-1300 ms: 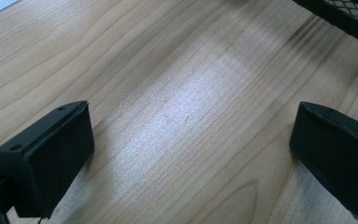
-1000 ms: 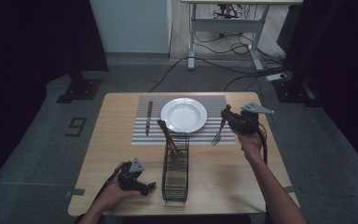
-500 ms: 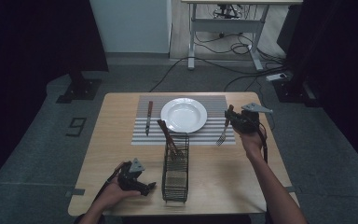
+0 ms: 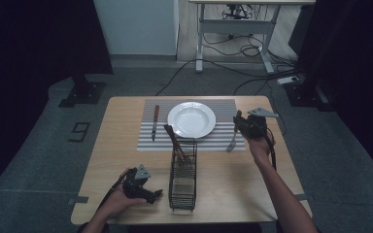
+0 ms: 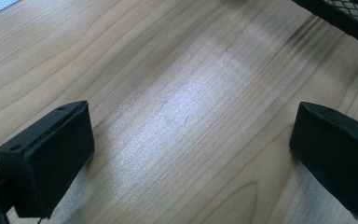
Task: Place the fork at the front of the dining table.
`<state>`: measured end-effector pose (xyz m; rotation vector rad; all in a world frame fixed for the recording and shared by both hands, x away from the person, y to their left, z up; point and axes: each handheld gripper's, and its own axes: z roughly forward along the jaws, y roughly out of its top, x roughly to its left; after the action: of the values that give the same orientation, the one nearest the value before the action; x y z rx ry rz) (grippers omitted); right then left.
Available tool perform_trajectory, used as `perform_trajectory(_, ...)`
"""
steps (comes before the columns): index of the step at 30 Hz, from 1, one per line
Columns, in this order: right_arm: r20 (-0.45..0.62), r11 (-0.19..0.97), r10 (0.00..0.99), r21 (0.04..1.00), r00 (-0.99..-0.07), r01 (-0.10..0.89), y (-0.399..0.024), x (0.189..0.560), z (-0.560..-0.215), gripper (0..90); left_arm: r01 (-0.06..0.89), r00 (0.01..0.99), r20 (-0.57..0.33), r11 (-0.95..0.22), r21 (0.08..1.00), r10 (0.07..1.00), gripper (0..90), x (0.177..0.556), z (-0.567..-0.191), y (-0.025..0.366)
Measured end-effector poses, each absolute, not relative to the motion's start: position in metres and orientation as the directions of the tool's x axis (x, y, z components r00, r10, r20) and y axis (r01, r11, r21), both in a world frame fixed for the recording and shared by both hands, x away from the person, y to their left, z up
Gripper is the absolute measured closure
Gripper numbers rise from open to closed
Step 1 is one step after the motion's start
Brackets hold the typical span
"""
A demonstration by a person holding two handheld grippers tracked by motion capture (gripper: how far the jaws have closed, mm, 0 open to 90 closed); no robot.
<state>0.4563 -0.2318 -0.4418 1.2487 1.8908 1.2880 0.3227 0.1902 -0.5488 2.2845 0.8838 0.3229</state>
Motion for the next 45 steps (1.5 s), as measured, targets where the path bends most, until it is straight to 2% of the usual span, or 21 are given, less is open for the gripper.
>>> perform_trajectory(19, 0.055, 0.127, 0.910, 0.907, -0.412, 0.402, -0.215, 0.484, -0.447, 80.7, 0.508, 0.741, -0.006, -0.555, 0.658, 0.671, 0.0, 0.322, -0.549, 0.190)
perform_trajectory(38, 0.061, 0.182, 0.922, 0.802, -0.381, 0.569, -0.185, 0.547, -0.457, 80.6, 0.506, 0.745, -0.007, -0.557, 0.659, 0.668, 0.0, 0.322, -0.549, 0.190)
perform_trajectory(45, 0.042, 0.197, 0.928, 0.787, -0.369, 0.585, -0.178, 0.560, -0.467, 80.7, 0.505, 0.745, -0.007, -0.557, 0.659, 0.667, 0.0, 0.322, -0.549, 0.190)
